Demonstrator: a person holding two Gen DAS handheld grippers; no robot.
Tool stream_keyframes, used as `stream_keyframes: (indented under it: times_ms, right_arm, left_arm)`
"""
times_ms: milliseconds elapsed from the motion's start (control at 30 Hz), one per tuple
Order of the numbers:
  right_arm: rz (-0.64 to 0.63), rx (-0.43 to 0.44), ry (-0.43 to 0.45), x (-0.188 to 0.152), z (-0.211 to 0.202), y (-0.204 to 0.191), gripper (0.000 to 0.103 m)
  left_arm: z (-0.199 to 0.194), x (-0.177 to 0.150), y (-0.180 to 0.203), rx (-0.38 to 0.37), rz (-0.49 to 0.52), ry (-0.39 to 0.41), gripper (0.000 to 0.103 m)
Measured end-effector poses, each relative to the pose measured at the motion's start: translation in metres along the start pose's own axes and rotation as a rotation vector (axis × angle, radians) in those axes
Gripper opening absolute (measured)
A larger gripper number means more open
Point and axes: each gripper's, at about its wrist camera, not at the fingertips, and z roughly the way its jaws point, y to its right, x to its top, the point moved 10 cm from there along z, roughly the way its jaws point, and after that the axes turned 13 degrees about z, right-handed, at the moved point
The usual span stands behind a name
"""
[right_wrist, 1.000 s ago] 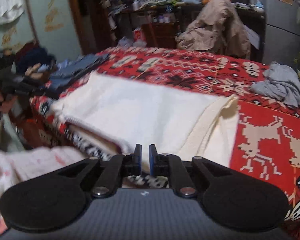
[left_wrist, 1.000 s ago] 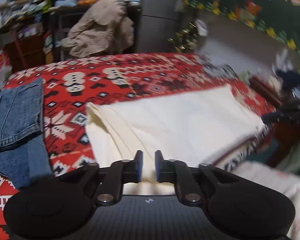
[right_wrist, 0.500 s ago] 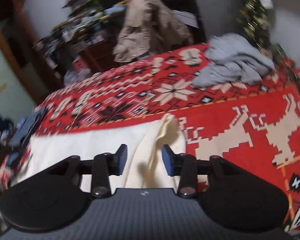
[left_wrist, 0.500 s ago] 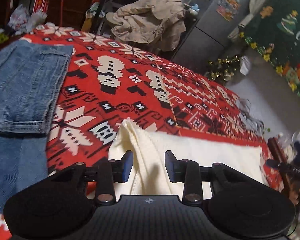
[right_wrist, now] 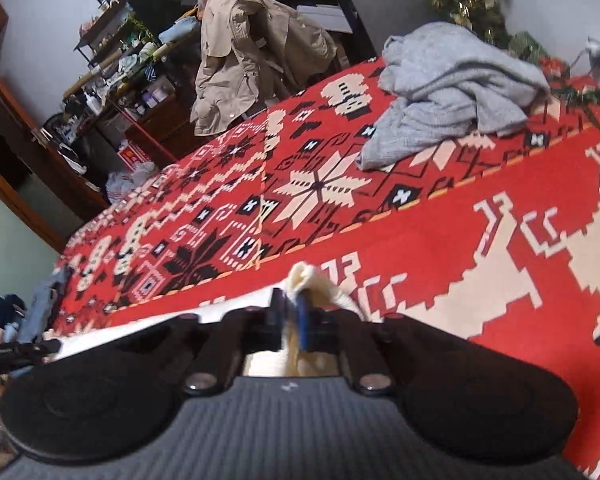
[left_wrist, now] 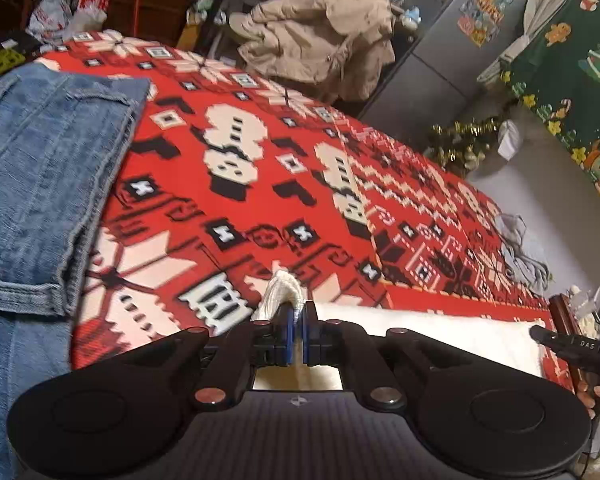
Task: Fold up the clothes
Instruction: 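Lower the folded shoulder edge onto the hem and open both grippers, then withdraw both open grippers from the folded vest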
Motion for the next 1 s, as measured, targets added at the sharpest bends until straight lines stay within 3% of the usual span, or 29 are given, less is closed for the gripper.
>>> stream_keyframes:
  times_ms: [133,300,367,400,433,500,567,667,733,833,1000]
  right_arm:
    - [0.029,-0.026,0.042,0.011,0.003,0.008,0.003]
    - [-0.001,-0.040,0.013,0.006,0.016,0.013,0.005]
    - [0.014,-0.033,0.033,0.009,0.011,0.014,0.015]
    - [0.019,-0.035,0.047,0.011,0.007,0.014,0.020]
    - [0.012,-0.051,0.066,0.013,0.002,0.015,0.032]
    - [-0.023,-0.062,0.088,0.015,-0.012,0.013,0.035]
    - [-0.068,-0.068,0.095,0.012,-0.027,0.009,0.040]
    - [-0.144,-0.069,0.095,0.000,-0.050,-0.002,0.055]
    - [-0.195,-0.061,0.092,-0.011,-0.066,-0.011,0.066]
    - [-0.255,-0.043,0.070,-0.031,-0.084,-0.025,0.077]
    - [-0.340,-0.052,0.031,-0.071,-0.105,-0.046,0.091]
  left_arm:
    - [0.003,-0.005,-0.014,0.012,-0.042,0.002,0.005]
    - [0.002,-0.003,-0.008,0.033,0.014,-0.006,0.010]
    - [-0.002,-0.001,-0.008,0.034,0.011,-0.004,0.016]
    - [-0.007,-0.001,-0.006,0.038,0.017,0.003,0.025]
    - [-0.012,0.000,-0.004,0.044,0.025,0.011,0.030]
    - [-0.026,0.001,0.002,0.076,0.066,0.039,0.048]
    - [-0.039,-0.001,0.013,0.086,0.120,0.042,0.051]
    - [-0.054,-0.009,0.033,0.098,0.184,0.038,0.061]
    - [-0.062,-0.017,0.046,0.105,0.216,0.029,0.063]
    - [-0.065,-0.035,0.063,0.088,0.186,-0.016,0.063]
    - [-0.071,-0.062,0.091,0.158,0.245,-0.053,0.063]
